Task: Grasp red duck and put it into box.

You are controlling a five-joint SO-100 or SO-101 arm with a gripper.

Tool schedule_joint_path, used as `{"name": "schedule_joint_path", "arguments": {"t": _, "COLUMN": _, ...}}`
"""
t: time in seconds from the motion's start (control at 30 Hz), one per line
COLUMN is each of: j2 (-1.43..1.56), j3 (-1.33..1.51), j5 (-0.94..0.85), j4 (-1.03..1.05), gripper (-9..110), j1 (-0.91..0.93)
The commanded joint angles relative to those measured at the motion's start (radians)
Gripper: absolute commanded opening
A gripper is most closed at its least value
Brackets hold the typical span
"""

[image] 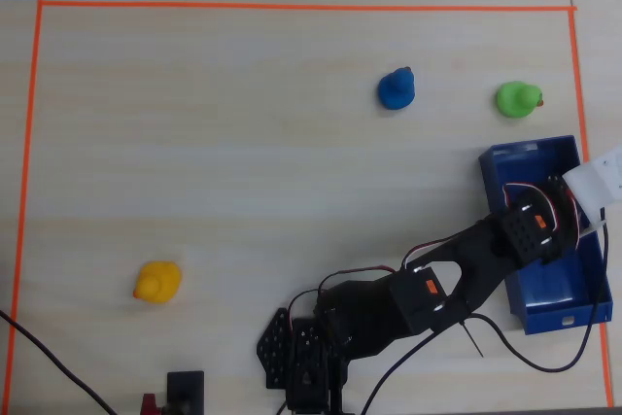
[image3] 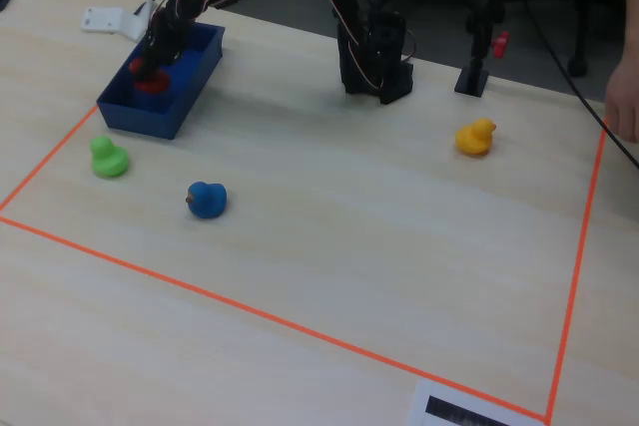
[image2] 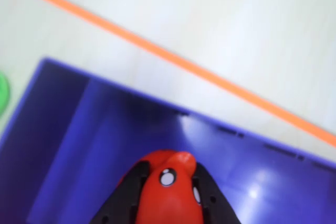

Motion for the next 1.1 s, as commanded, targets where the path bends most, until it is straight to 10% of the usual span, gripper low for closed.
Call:
{"name": "schedule_joint_path", "arguments": {"t": 0.0, "j2": 0.057, "j3": -0.006, "j5": -0.011, "j4": 0.014, "gripper": 0, "j1": -0.002}}
{"name": "schedule_joint_path", "arguments": {"t": 0.63, "j2": 0.106, "j3": -0.018, "j5": 0.037, "j4": 0.046, "gripper": 22, "j1": 0.000}}
{"name": "schedule_joint_path", "arguments": {"t": 1.07, "j2": 0.434, "j3": -0.052, "j5": 0.344, "j4": 0.198, "gripper": 8, "j1": -0.241}}
